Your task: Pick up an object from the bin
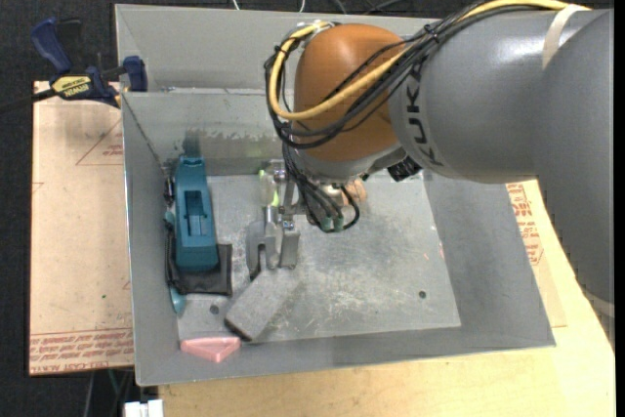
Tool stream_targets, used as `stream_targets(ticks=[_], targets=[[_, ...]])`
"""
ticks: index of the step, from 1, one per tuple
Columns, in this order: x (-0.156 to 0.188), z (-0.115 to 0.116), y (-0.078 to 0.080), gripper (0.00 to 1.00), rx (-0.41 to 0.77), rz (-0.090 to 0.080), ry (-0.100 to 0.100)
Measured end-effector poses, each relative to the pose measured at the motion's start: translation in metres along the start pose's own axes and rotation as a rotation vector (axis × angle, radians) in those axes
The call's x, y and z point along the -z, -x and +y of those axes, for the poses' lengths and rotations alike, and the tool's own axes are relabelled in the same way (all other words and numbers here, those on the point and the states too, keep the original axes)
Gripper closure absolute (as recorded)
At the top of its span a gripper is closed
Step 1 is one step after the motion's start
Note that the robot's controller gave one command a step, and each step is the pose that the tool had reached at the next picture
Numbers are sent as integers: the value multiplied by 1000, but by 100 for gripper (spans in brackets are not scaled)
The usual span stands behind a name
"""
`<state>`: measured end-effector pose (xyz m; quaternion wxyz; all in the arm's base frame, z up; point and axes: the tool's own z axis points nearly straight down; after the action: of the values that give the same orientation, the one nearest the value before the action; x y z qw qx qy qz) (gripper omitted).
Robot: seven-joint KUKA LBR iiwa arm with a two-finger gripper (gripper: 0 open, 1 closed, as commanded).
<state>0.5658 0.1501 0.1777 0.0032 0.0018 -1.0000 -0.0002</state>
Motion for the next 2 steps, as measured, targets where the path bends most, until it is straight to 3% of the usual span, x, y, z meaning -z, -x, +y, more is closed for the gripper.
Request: stream_targets(ticks=[1,2], targets=[[5,-1,2,0,-4,-7,1],[-8,-12,25,0,295,-9,1]])
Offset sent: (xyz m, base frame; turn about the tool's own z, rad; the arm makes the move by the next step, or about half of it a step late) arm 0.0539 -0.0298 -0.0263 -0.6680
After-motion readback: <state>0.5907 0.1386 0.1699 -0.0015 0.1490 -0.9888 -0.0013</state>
